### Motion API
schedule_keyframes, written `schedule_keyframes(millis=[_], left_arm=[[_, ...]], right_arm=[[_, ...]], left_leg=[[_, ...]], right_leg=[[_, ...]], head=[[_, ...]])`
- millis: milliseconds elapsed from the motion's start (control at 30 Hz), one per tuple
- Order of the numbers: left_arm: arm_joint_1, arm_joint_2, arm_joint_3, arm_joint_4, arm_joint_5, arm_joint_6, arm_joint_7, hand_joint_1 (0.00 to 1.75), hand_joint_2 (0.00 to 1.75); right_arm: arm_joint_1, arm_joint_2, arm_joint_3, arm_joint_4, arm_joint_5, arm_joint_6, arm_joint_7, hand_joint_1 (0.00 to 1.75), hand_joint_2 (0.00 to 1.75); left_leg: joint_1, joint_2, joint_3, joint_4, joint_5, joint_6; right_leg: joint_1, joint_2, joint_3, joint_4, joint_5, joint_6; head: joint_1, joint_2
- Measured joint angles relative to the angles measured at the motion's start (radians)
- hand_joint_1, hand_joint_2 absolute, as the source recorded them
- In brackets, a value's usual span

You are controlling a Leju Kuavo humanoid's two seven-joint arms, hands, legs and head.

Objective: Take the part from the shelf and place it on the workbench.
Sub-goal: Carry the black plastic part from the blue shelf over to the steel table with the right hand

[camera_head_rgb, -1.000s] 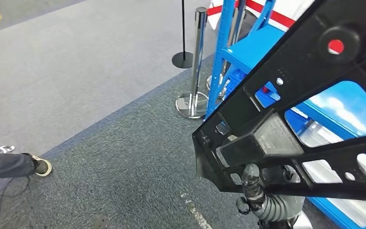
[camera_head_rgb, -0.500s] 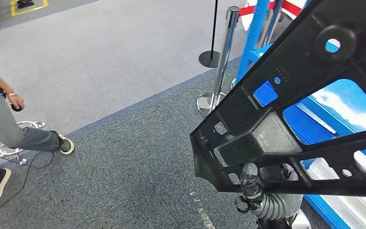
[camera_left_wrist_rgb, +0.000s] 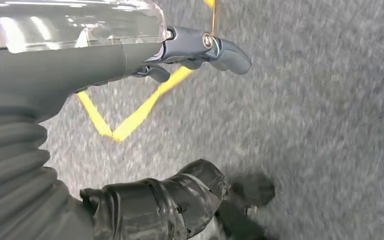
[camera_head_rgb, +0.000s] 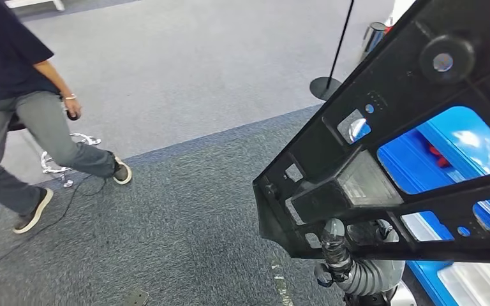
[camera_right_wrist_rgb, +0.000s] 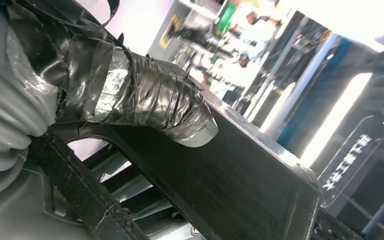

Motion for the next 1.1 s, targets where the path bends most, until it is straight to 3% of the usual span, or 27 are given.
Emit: schedule_keyframes(millis=[67,133,200,267,333,367,400,433,500,567,633,667,733,800,867,900,933,1000,1067,1100], left_arm=[[-0.002,0.000,-0.001,0.000,-0.008,-0.003,0.004,0.00,1.75],[0.000,0.001,-0.003,0.000,-0.013,-0.004,0.007,0.00,1.75],[0.002,0.000,-0.006,0.000,-0.014,-0.005,0.009,0.00,1.75],[-0.003,0.000,-0.009,0.000,-0.015,-0.005,0.012,0.00,1.75],[-0.007,0.000,-0.012,0.000,-0.017,-0.005,0.016,0.00,1.75],[-0.007,0.000,-0.014,0.000,-0.019,-0.005,0.017,0.00,1.75],[-0.006,0.000,-0.015,0.000,-0.020,-0.005,0.017,0.00,1.75],[-0.005,0.000,-0.016,0.000,-0.021,-0.005,0.017,0.00,1.75],[-0.006,0.002,-0.016,0.000,-0.021,-0.005,0.017,0.00,1.75],[-0.011,0.004,-0.016,0.000,-0.021,-0.005,0.017,0.00,1.75],[-0.010,0.005,-0.017,0.000,-0.021,-0.004,0.018,0.00,1.75],[-0.008,0.006,-0.017,0.000,-0.021,-0.004,0.018,0.00,1.75],[-0.007,0.005,-0.017,-0.001,-0.022,-0.004,0.018,0.00,1.75],[-0.009,0.005,-0.017,-0.001,-0.022,-0.003,0.015,0.00,1.75],[-0.007,0.005,-0.017,-0.001,-0.019,0.000,0.010,0.00,1.75],[-0.004,0.005,-0.017,-0.001,-0.016,0.001,0.007,0.00,1.75],[-0.002,0.005,-0.017,-0.001,-0.013,0.002,0.004,0.00,1.75],[0.001,0.006,-0.017,-0.001,-0.006,0.003,-0.001,0.00,1.75],[0.001,0.009,-0.017,0.000,-0.003,0.001,-0.001,0.00,1.75],[0.003,0.011,-0.017,0.000,-0.002,0.001,0.000,0.00,1.75]], right_arm=[[-0.002,0.000,0.000,0.001,0.003,0.001,0.004,1.75,1.75],[-0.003,0.000,0.000,0.001,0.010,0.001,0.010,1.75,1.75],[-0.005,0.000,0.000,0.000,0.016,0.001,0.014,1.75,1.75],[-0.005,0.000,0.000,-0.002,0.019,0.002,0.021,1.75,1.75],[-0.005,0.000,0.000,-0.005,0.019,0.006,0.028,1.75,1.75],[-0.005,0.000,0.000,-0.005,0.019,0.008,0.031,1.75,1.75],[-0.005,0.000,0.000,-0.005,0.019,0.009,0.032,1.75,1.75],[-0.005,0.000,0.000,-0.006,0.019,0.010,0.033,1.75,1.75],[-0.005,0.000,0.000,-0.009,0.019,0.012,0.034,1.75,1.75],[-0.005,0.000,0.000,-0.013,0.019,0.013,0.035,1.75,1.75],[-0.005,0.000,0.000,-0.013,0.019,0.013,0.036,1.75,1.75],[-0.006,0.000,0.000,-0.014,0.019,0.013,0.037,1.75,1.75],[-0.005,0.000,0.000,-0.015,0.019,0.013,0.037,1.75,1.75],[0.000,0.000,0.000,-0.016,0.019,0.012,0.034,1.75,1.75],[0.009,0.000,0.000,-0.015,0.016,0.010,0.029,1.75,1.75],[0.011,0.000,0.000,-0.015,0.011,0.009,0.024,1.75,1.75],[0.012,0.000,0.000,-0.015,0.004,0.009,0.018,1.75,1.75],[0.009,0.000,0.000,-0.012,-0.013,0.012,0.005,1.75,1.75],[0.006,0.002,0.000,-0.010,-0.025,0.016,-0.004,1.75,1.75],[0.004,0.002,0.000,-0.009,-0.030,0.018,-0.006,1.75,1.75]], left_leg=[[0.001,-0.023,-0.014,0.012,-0.003,-0.013],[0.005,-0.034,-0.023,0.014,0.001,-0.024],[0.004,0.009,-0.041,0.049,-0.015,-0.034],[0.003,0.069,-0.089,0.152,-0.065,-0.043],[0.005,0.088,-0.145,0.261,-0.108,-0.047],[0.006,0.090,-0.155,0.279,-0.107,-0.046],[0.005,0.092,-0.148,0.261,-0.088,-0.043],[0.004,0.099,-0.121,0.208,-0.057,-0.036],[-0.011,0.147,-0.053,0.074,-0.008,-0.016],[-0.027,0.181,-0.021,0.008,0.002,0.000],[-0.030,0.162,-0.016,-0.004,0.005,0.008],[-0.027,0.150,-0.010,-0.015,0.008,0.011],[-0.018,0.126,0.007,-0.036,0.017,0.019],[-0.014,0.100,0.011,-0.040,0.020,0.025],[-0.013,0.070,0.011,-0.036,0.017,0.027],[-0.011,0.055,0.011,-0.032,0.014,0.026],[-0.009,0.038,0.011,-0.026,0.010,0.023],[-0.005,0.007,0.006,-0.005,-0.002,0.011],[-0.002,-0.019,-0.009,0.016,-0.011,-0.003],[-0.001,-0.031,-0.017,0.019,-0.010,-0.010]], right_leg=[[-0.001,0.024,0.017,-0.038,-0.002,-0.005],[0.002,0.007,0.018,-0.042,0.001,-0.018],[0.001,-0.015,0.023,-0.048,0.004,-0.031],[0.004,-0.040,0.029,-0.052,0.003,-0.039],[0.009,-0.065,0.032,-0.052,0.000,-0.044],[0.011,-0.077,0.033,-0.052,-0.002,-0.045],[0.013,-0.089,0.035,-0.052,-0.004,-0.046],[0.015,-0.100,0.038,-0.052,-0.007,-0.046],[0.020,-0.122,0.046,-0.055,-0.012,-0.044],[0.023,-0.144,0.053,-0.061,-0.016,-0.038],[0.024,-0.164,0.062,-0.070,-0.018,-0.029],[0.024,-0.158,0.067,-0.071,-0.022,-0.024],[0.022,-0.108,0.054,-0.027,-0.053,-0.018],[0.021,-0.059,-0.007,0.093,-0.107,-0.015],[0.020,-0.049,-0.064,0.186,-0.127,-0.011],[0.018,-0.047,-0.071,0.183,-0.108,-0.008],[0.014,-0.044,-0.059,0.143,-0.073,-0.005],[0.003,-0.007,-0.013,0.024,-0.011,0.002],[-0.003,0.036,0.013,-0.036,0.001,0.000],[0.000,0.043,0.014,-0.037,-0.005,-0.005]], head=[[0.002,0.000],[0.003,0.000],[-0.002,0.000],[-0.008,0.000],[-0.009,0.000],[-0.009,0.000],[-0.009,0.000],[-0.009,0.000],[-0.008,0.000],[-0.009,0.000],[-0.010,0.000],[-0.008,0.000],[-0.005,0.000],[-0.002,0.000],[-0.001,0.000],[-0.001,0.000],[-0.001,0.000],[0.000,0.000],[0.003,0.000],[0.004,0.000]])
